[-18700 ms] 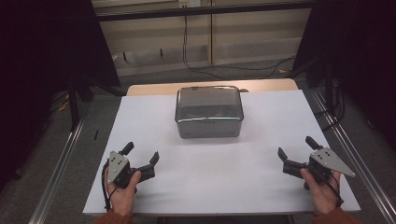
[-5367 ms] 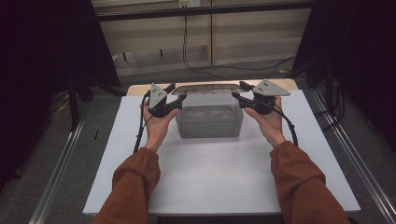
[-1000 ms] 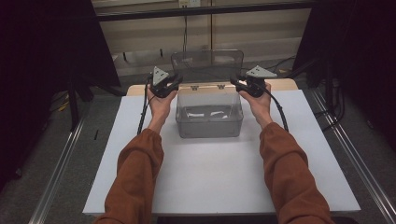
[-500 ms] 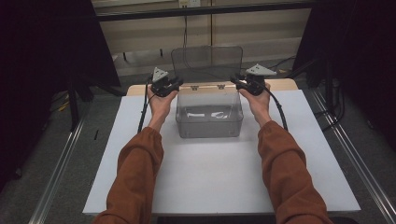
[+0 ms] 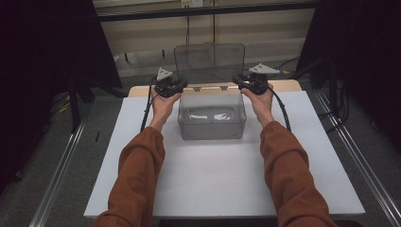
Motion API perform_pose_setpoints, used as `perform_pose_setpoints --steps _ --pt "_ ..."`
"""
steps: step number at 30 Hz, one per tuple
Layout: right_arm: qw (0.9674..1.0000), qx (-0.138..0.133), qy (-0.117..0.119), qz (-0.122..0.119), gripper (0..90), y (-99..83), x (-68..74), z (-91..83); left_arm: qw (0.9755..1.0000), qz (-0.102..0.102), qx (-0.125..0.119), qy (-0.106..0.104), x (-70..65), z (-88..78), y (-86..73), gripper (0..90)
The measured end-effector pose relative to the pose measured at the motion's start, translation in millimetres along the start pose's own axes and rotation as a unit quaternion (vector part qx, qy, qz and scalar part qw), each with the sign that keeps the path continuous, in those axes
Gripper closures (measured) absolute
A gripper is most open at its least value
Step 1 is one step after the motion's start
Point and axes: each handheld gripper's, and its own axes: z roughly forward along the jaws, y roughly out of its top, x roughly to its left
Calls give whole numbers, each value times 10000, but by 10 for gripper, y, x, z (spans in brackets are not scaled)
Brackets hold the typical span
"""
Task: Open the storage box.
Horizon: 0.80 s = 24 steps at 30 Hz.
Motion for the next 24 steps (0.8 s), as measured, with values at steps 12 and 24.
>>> perform_pose_setpoints --steps 12,24 --pt "9998 77 50 -196 409 -33 40 72 9998 -192 31 -50 39 16 8 721" --pt "9969 120 209 749 706 -8 -127 61 9992 -278 280 -50 64 32 57 720"
